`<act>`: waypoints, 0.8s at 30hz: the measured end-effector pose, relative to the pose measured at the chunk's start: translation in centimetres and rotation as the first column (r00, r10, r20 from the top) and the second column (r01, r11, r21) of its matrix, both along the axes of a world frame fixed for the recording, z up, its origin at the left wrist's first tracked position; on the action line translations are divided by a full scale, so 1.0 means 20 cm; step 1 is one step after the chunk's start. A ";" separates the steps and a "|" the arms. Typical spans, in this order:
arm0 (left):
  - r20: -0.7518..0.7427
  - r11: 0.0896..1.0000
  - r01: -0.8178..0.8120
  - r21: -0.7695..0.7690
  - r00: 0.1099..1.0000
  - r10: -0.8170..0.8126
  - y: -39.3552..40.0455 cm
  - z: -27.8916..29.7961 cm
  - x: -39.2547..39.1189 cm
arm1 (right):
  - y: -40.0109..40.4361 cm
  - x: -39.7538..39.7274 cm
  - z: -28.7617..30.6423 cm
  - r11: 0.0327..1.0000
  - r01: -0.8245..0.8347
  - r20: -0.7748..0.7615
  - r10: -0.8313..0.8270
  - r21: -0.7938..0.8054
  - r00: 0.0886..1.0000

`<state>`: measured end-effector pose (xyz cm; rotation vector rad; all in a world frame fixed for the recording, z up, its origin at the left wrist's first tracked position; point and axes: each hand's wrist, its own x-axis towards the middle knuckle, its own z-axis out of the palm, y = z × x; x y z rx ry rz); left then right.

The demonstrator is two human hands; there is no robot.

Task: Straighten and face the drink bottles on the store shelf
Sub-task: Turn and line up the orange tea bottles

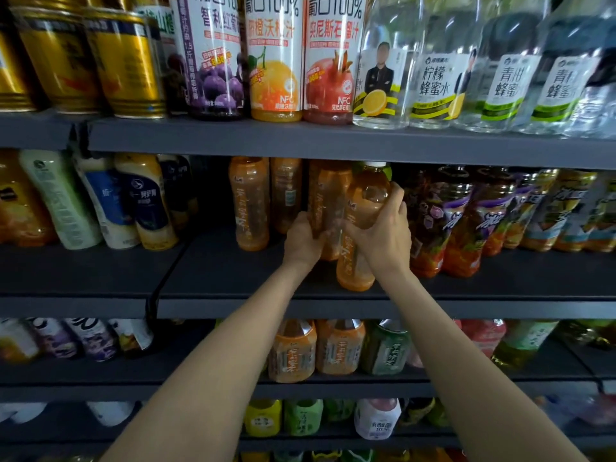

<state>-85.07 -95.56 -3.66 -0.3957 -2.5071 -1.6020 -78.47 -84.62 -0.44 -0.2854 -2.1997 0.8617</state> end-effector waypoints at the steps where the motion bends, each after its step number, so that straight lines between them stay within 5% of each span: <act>1: -0.035 0.999 -0.016 -0.036 0.999 0.015 -0.02 0.00 -0.01 | 0.00 0.00 0.00 1.000 0.006 0.000 -0.006 0.002 1.000; 7: 0.029 0.996 0.083 -0.024 0.996 -0.082 0.00 0.04 -0.01 | 0.00 -0.01 0.00 1.000 0.011 0.001 -0.011 -0.012 1.000; 13: -0.047 0.996 -0.077 0.046 0.996 0.079 0.07 0.00 -0.03 | -0.01 0.00 -0.01 1.000 0.017 -0.017 -0.017 0.011 1.000; 19: -0.112 0.891 -0.447 -0.079 0.892 0.438 -0.10 0.00 -0.07 | -0.03 -0.01 -0.01 0.999 0.038 -0.022 -0.037 0.036 0.999; 24: -0.170 0.867 -0.465 -0.178 0.882 0.439 -0.09 0.01 -0.11 | -0.03 -0.01 -0.01 0.998 0.041 -0.036 -0.039 0.047 0.999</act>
